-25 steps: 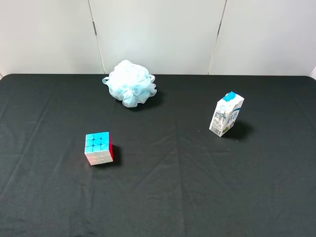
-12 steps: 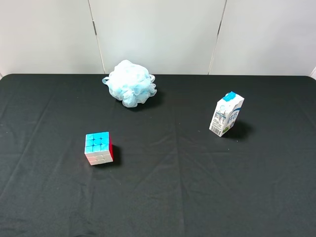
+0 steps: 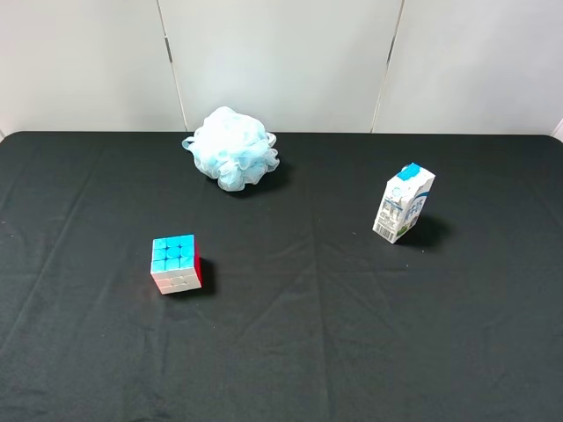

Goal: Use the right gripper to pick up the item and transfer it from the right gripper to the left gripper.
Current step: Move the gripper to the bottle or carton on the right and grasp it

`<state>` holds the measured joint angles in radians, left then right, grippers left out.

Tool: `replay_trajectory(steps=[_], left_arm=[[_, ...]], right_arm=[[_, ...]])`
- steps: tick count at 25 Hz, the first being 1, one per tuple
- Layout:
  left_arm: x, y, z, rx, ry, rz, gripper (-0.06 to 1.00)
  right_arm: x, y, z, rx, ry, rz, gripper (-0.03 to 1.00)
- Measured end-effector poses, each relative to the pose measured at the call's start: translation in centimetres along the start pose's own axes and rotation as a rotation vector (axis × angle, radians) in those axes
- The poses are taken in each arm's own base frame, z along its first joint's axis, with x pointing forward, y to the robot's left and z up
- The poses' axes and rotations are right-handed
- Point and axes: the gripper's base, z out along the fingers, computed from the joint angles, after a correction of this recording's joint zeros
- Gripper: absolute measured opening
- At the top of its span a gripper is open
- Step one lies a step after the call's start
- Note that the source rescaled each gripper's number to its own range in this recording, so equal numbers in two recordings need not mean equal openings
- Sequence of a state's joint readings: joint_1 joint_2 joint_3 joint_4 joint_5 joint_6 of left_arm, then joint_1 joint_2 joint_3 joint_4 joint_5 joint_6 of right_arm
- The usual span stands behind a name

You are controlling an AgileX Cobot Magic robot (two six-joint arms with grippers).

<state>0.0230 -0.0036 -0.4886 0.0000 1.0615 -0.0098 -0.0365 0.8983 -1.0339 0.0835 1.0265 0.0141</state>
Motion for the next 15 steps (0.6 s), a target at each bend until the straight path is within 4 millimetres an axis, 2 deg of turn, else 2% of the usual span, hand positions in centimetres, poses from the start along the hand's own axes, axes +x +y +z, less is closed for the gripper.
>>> replay_trajectory(steps=[5, 10, 15], left_arm=[[0.0, 0.0, 0.0, 0.0, 0.0, 0.0, 0.97], [0.0, 0.0, 0.0, 0.0, 0.0, 0.0, 0.97], [0.0, 0.0, 0.0, 0.0, 0.0, 0.0, 0.97]], right_arm=[[-1.7, 0.3, 3.4, -0.04, 0.106, 0.016, 0.98], [-2.9, 0.9, 5.3, -0.081, 0.156, 0.027, 0.98], [-3.7, 3.3, 7.7, -0.077, 0.219, -0.045, 0.98]])
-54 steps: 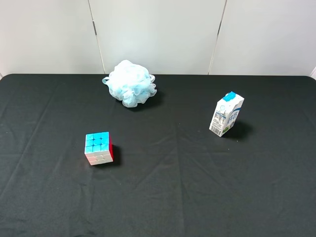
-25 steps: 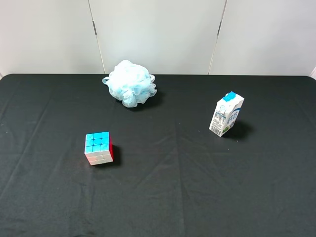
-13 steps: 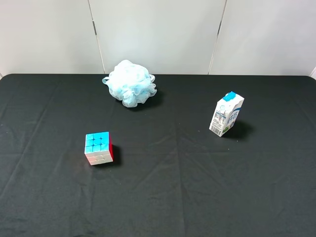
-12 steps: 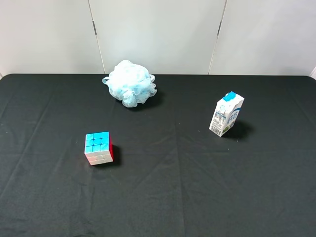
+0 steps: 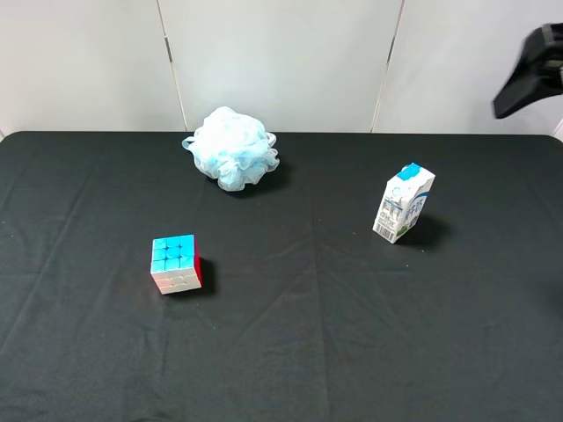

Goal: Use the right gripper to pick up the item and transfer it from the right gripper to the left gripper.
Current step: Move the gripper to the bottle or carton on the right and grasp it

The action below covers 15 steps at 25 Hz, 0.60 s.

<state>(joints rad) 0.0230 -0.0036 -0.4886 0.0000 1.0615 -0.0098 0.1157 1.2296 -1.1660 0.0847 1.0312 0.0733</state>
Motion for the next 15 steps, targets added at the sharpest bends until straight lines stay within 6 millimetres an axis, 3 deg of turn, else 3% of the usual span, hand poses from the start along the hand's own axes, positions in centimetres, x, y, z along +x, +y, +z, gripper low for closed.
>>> replay_trajectory(steps=[7, 15], left_arm=[[0.0, 0.0, 0.0, 0.0, 0.0, 0.0, 0.97], [0.0, 0.0, 0.0, 0.0, 0.0, 0.0, 0.97]], right_arm=[[-1.7, 2.9, 3.7, 0.043, 0.093, 0.043, 0.98], [-2.3, 5.7, 8.7, 0.057, 0.135, 0.325, 0.98]])
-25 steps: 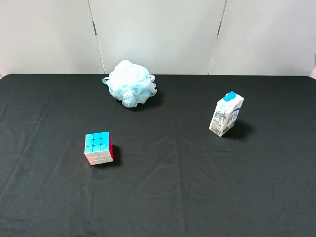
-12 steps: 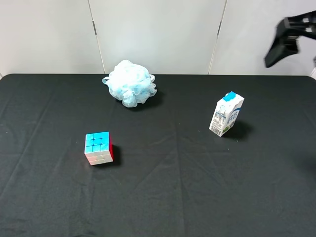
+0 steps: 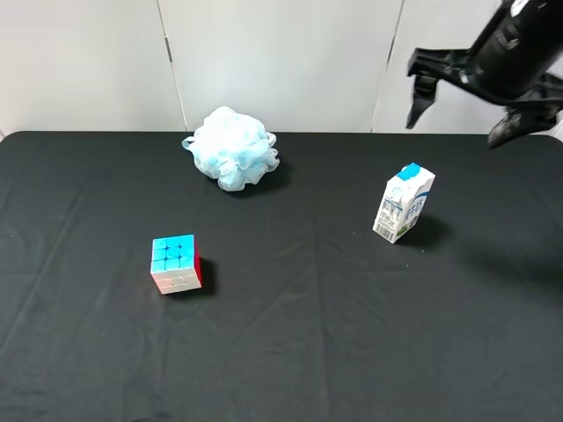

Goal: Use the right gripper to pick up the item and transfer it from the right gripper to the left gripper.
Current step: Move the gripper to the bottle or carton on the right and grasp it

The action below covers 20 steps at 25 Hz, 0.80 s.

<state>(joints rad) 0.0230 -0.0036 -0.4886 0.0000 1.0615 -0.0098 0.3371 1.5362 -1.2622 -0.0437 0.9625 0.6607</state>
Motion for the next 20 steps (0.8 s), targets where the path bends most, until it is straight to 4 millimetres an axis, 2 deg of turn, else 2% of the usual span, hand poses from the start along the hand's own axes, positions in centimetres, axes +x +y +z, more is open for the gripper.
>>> replay_trajectory(steps=[5, 10, 20], left_arm=[[0.0, 0.0, 0.0, 0.0, 0.0, 0.0, 0.97], [0.0, 0.0, 0.0, 0.0, 0.0, 0.0, 0.97], [0.0, 0.0, 0.0, 0.0, 0.0, 0.0, 0.97]], right_arm=[[0.4, 1.3, 3.2, 0.027, 0.05, 0.102, 0.98], [0.7, 1.5, 6.3, 0.076, 0.112, 0.174, 0.98], [0.7, 1.6, 10.0, 0.122, 0.126, 0.257, 0.98]])
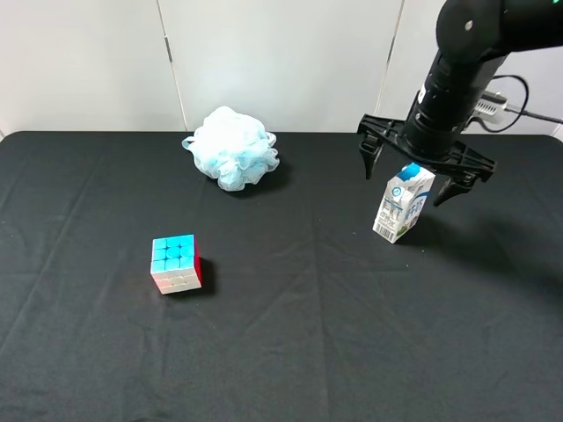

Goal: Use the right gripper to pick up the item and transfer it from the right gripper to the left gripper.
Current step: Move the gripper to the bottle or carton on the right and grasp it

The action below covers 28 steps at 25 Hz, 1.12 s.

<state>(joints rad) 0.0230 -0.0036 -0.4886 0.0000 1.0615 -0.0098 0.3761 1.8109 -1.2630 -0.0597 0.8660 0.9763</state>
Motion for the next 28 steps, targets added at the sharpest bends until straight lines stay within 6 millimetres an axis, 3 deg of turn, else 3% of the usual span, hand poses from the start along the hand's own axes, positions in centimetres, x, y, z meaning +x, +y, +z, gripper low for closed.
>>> replay_trajectory(steps=[9, 22, 23, 24, 26, 27, 28], left_arm=[[0.0, 0.0, 0.0, 0.0, 0.0, 0.0, 0.97], [0.0, 0.0, 0.0, 0.0, 0.0, 0.0, 0.97], [0.0, 0.0, 0.0, 0.0, 0.0, 0.0, 0.97], [0.0, 0.0, 0.0, 0.0, 0.0, 0.0, 0.97], [0.0, 0.0, 0.0, 0.0, 0.0, 0.0, 0.97], [0.0, 0.0, 0.0, 0.0, 0.0, 0.0, 0.97], [0.0, 0.0, 0.0, 0.0, 0.0, 0.0, 0.97]], right_arm=[[-0.1, 0.1, 2.3, 0.033, 0.011, 0.086, 0.98], [-0.5, -0.2, 2.9, 0.075, -0.037, 0.083, 0.96], [-0.5, -0.2, 2.9, 0.076, -0.038, 0.083, 0.85], [-0.5, -0.2, 2.9, 0.076, -0.038, 0.083, 0.68], [-0.5, -0.2, 2.9, 0.076, -0.038, 0.083, 0.06], [-0.5, -0.2, 2.9, 0.076, -0.037, 0.087, 0.0], [-0.5, -0.2, 2.9, 0.077, -0.038, 0.087, 0.05]])
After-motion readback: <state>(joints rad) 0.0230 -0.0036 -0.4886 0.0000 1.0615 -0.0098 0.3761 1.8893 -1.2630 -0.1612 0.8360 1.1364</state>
